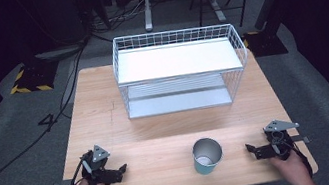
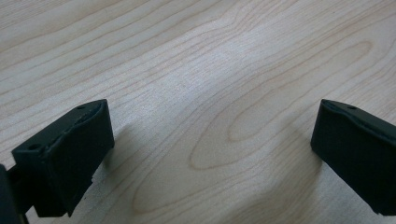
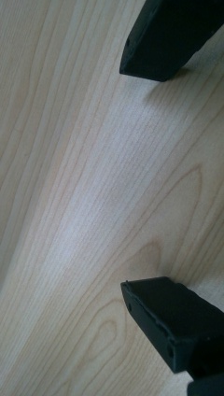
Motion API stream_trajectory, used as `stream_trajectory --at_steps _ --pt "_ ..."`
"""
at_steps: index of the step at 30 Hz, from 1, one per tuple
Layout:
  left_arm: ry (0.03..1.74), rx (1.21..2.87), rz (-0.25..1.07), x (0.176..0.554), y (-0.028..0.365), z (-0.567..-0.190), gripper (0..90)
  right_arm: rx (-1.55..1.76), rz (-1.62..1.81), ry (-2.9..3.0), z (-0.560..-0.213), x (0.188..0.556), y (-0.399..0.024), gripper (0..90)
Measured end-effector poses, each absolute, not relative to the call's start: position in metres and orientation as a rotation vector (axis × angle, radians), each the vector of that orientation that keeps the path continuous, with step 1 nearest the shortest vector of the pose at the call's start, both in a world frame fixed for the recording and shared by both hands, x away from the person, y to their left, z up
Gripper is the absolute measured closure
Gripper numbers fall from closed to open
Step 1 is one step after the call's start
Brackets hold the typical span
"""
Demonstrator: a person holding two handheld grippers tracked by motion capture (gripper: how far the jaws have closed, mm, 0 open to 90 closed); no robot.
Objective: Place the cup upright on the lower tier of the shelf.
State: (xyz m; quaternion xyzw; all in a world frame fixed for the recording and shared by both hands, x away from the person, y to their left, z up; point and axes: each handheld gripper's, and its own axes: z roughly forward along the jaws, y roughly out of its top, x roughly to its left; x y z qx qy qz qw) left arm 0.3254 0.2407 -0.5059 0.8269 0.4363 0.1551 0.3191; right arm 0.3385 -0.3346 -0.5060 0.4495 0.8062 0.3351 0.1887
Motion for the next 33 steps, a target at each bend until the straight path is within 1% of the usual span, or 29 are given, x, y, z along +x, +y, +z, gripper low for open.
stream_trajectory --at_steps 16,21,33 --pt "1.145 2.175 0.408 0.327 0.241 -0.506 0.0 1.273 0.997 2.278 -0.505 0.336 -0.339 0.5" --pt "1.149 2.179 0.407 0.327 0.24 -0.505 0.0 1.317 1.055 2.264 -0.501 0.329 -0.338 0.0" --pt "1.148 2.175 0.408 0.329 0.24 -0.506 0.0 1.186 1.205 2.249 -0.478 0.302 -0.319 0.0"
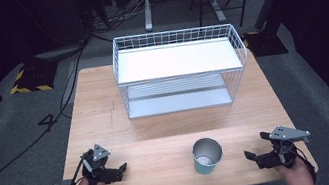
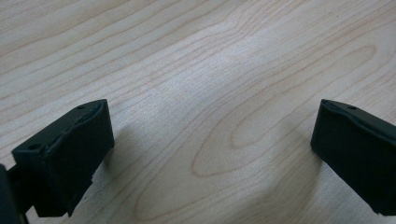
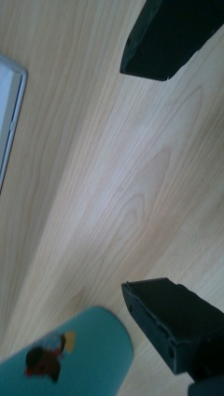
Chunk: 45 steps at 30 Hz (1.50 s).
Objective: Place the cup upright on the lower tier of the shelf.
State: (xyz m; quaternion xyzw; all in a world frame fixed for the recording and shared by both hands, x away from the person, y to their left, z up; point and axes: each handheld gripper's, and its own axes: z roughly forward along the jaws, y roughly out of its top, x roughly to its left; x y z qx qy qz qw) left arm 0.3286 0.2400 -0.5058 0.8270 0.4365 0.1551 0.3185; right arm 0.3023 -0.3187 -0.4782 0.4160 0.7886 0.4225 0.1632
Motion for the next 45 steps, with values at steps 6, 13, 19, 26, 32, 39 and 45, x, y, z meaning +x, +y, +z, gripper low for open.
stream_trajectory --at_steps 6,13,19,26,32,39,45 --pt "1.148 2.177 0.411 0.328 0.24 -0.506 0.0 1.11 1.26 2.272 -0.471 0.292 -0.298 0.0" --pt "1.155 2.173 0.412 0.328 0.24 -0.506 0.0 1.033 1.307 2.307 -0.469 0.283 -0.271 0.0" --pt "1.153 2.179 0.409 0.328 0.24 -0.505 0.0 0.954 1.301 2.33 -0.472 0.277 -0.254 0.1" --pt "1.152 2.178 0.413 0.328 0.24 -0.505 0.0 0.963 1.344 2.363 -0.475 0.278 -0.243 0.1" --pt "1.156 2.176 0.409 0.328 0.24 -0.505 0.0 0.918 1.336 2.348 -0.48 0.275 -0.231 0.1" --pt "1.154 2.175 0.413 0.328 0.24 -0.506 0.0 0.976 1.324 2.369 -0.485 0.279 -0.215 8.3" --pt "1.155 2.174 0.409 0.328 0.24 -0.506 0.0 0.953 1.292 2.386 -0.492 0.277 -0.199 16.1"
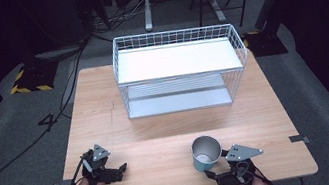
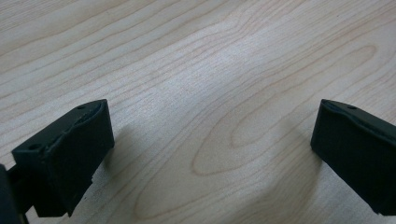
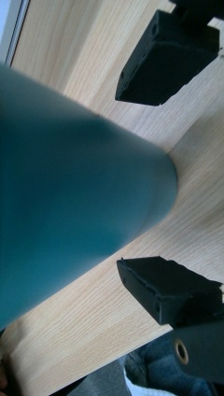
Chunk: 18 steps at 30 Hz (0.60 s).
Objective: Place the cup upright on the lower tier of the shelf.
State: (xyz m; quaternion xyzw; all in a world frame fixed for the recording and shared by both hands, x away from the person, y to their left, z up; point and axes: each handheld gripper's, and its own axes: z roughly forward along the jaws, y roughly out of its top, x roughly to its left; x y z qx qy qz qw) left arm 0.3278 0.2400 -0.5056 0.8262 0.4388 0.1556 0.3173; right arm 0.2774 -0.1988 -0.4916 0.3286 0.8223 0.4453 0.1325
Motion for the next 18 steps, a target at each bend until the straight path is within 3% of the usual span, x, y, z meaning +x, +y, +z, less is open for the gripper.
stream_trajectory --at_steps 18 --pt "1.156 2.176 0.406 0.328 0.24 -0.505 0.0 0.948 1.351 2.348 -0.498 0.29 -0.18 16.5"
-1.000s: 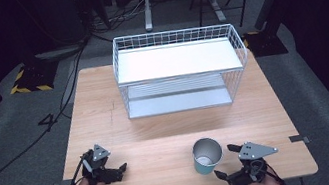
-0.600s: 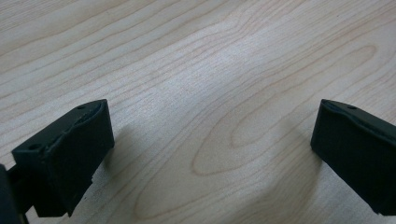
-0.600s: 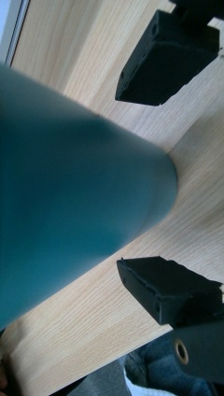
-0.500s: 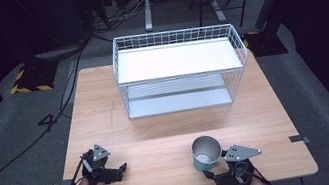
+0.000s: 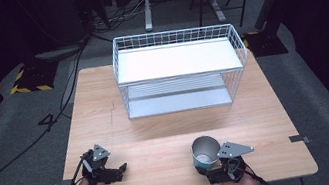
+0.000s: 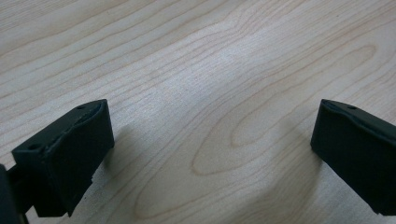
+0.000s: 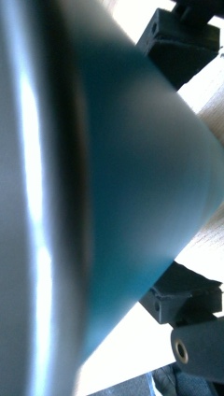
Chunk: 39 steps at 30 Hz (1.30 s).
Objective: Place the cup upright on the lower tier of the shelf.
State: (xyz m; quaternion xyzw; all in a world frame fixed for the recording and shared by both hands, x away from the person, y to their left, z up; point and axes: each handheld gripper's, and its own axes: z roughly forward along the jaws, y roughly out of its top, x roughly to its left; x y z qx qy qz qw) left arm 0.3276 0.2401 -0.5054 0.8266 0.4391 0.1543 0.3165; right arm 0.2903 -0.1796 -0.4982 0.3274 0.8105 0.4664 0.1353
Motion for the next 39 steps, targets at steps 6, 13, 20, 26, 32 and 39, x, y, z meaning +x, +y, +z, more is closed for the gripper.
stream_trajectory --at_steps 6,13,20,26,32,39 --pt "1.152 2.176 0.407 0.328 0.24 -0.506 0.0 0.927 1.333 2.327 -0.497 0.288 -0.178 21.8" --pt "1.152 2.177 0.407 0.328 0.24 -0.505 0.0 0.927 1.322 2.309 -0.492 0.288 -0.18 22.4" --pt "1.149 2.177 0.409 0.33 0.24 -0.506 0.0 0.956 1.339 2.3 -0.481 0.293 -0.182 22.5" --pt "1.153 2.173 0.41 0.329 0.24 -0.506 0.0 0.968 1.341 2.306 -0.469 0.3 -0.183 22.5" --pt "1.154 2.172 0.41 0.33 0.24 -0.506 0.0 0.988 1.34 2.305 -0.458 0.31 -0.185 22.5" --pt "1.152 2.172 0.414 0.331 0.239 -0.506 0.0 1.008 1.338 2.293 -0.445 0.325 -0.185 22.5"
